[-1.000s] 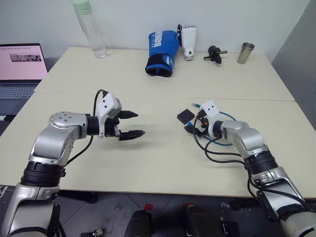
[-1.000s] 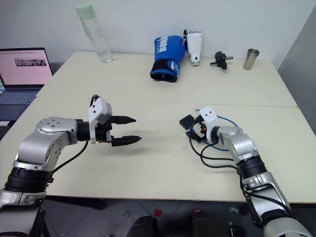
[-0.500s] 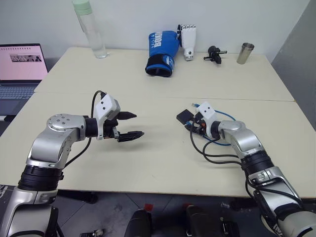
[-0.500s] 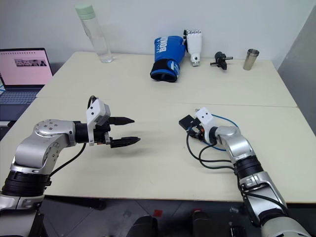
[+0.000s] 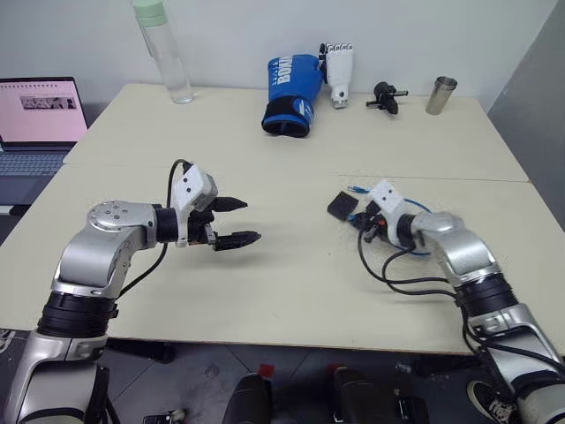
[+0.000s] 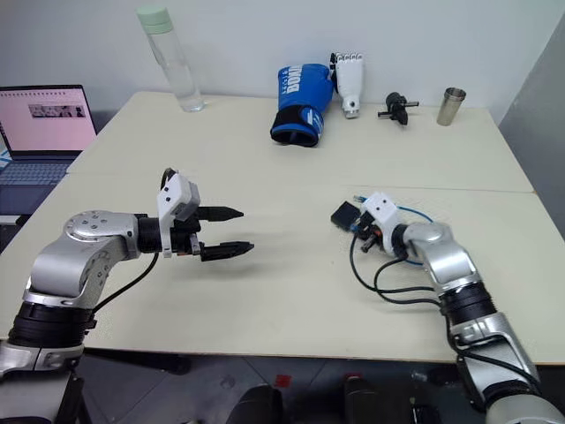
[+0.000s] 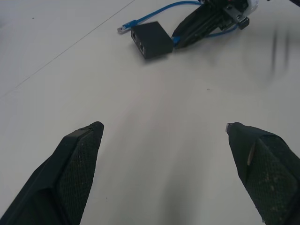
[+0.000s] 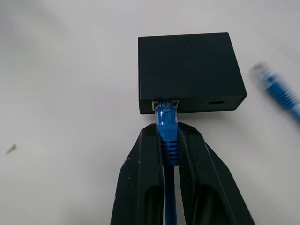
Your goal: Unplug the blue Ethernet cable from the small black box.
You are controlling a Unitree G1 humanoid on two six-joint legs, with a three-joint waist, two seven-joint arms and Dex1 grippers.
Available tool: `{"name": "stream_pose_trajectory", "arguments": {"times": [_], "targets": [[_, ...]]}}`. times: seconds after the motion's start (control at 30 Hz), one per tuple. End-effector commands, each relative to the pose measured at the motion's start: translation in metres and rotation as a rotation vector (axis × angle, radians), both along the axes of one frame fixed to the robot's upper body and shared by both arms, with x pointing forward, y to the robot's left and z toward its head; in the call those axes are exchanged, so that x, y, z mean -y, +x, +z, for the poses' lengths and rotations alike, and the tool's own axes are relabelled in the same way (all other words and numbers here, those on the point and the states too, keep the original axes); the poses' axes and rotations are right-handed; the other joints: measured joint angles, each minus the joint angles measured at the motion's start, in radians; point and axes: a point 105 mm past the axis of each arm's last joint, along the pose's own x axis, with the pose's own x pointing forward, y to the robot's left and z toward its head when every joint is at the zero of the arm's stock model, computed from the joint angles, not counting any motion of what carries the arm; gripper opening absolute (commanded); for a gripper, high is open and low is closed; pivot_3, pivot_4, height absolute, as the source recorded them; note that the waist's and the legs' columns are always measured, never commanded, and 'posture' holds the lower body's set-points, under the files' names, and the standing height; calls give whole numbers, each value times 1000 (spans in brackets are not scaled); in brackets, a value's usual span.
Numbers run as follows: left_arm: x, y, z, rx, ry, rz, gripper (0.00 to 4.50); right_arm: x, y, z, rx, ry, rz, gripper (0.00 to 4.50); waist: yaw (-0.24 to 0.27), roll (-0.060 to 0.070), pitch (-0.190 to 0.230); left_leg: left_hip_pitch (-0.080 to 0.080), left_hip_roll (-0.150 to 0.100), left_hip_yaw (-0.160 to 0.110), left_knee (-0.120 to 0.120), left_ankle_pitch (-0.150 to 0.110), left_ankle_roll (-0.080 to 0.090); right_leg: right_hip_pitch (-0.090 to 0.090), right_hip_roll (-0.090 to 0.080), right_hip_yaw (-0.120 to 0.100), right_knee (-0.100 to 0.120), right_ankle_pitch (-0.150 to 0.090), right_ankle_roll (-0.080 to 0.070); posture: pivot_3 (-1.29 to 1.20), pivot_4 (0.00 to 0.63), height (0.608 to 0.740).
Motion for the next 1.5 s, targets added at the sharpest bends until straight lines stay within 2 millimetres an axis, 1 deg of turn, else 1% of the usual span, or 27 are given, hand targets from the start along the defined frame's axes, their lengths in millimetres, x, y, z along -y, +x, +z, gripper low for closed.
{"name": "stream_pose_trajectory", "arguments": {"times": [0.03,0.1,0.17,0.23,0.3,0.37,0.43,0.63,0.73,0.83,0.93,1.0,1.03,1.17,1.43,1.5], "targets": [[5,7,35,-12,-172,9,4500,-9,-2,79,476,-205,208,138,-1,0,0,0,0,0,0,0,0,0,0,0,0,0,0,0,150,740],[10,10,49,-27,-242,-8,4500,-13,-4,93,659,-348,300,138,-2,0,0,0,0,0,0,0,0,0,0,0,0,0,0,0,150,740],[16,13,62,-24,-290,-24,4500,-17,-5,100,788,-429,361,138,-3,0,0,0,1,0,0,0,0,0,0,0,-1,0,0,0,150,740],[22,18,74,-11,-333,-36,4500,-21,-6,102,880,-468,411,138,-4,0,0,0,1,0,0,0,0,0,0,0,-1,0,0,0,150,740],[30,23,80,38,-324,-60,4500,-28,-9,101,976,-509,465,138,-3,0,0,0,0,1,0,0,-1,0,0,0,-1,0,0,0,150,740],[40,25,82,77,-313,-98,4500,-35,-11,96,1033,-524,506,138,-3,0,0,0,0,1,0,1,-2,0,-1,1,0,0,0,0,150,740],[48,26,81,105,-298,-130,4500,-42,-11,92,1055,-520,527,138,-3,0,0,0,0,2,0,2,-4,0,-1,2,0,0,0,0,150,740],[62,35,74,113,-294,-156,4500,-65,-17,106,1160,-468,548,138,-3,0,0,0,0,2,0,4,-6,0,-1,2,1,0,0,0,150,740],[66,38,72,121,-286,-165,4500,-70,-20,109,1177,-455,560,138,-2,0,0,0,0,1,0,4,-6,0,-1,2,0,0,0,0,150,740],[68,40,76,128,-313,-167,4500,-73,-21,110,1182,-449,564,138,-2,0,0,0,0,1,0,4,-6,0,-1,2,0,0,0,0,150,740],[69,41,79,133,-331,-174,4035,-72,-21,108,1174,-447,559,138,-1,0,0,0,0,1,0,4,-6,0,-2,2,1,0,0,0,150,740],[69,40,79,125,-332,-186,3639,-71,-20,108,1169,-448,554,138,-1,0,0,0,0,1,0,4,-6,0,-2,2,1,0,0,0,150,740],[69,39,78,123,-330,-192,3369,-70,-19,108,1166,-449,551,138,-1,0,0,0,0,1,0,4,-6,0,-2,2,1,0,0,0,150,740],[68,38,77,114,-334,-195,2722,-70,-18,109,1167,-453,542,138,-1,0,0,0,0,1,0,4,-6,0,-1,2,1,0,0,0,150,740],[66,40,77,114,-333,-185,1028,-71,-17,111,1171,-451,542,138,-2,0,0,0,0,1,0,4,-6,0,-1,2,1,0,0,0,150,740],[67,39,75,114,-329,-187,796,-73,-19,111,1166,-431,547,138,-2,0,0,0,0,1,0,4,-6,0,-2,2,1,0,0,0,150,740]]}}
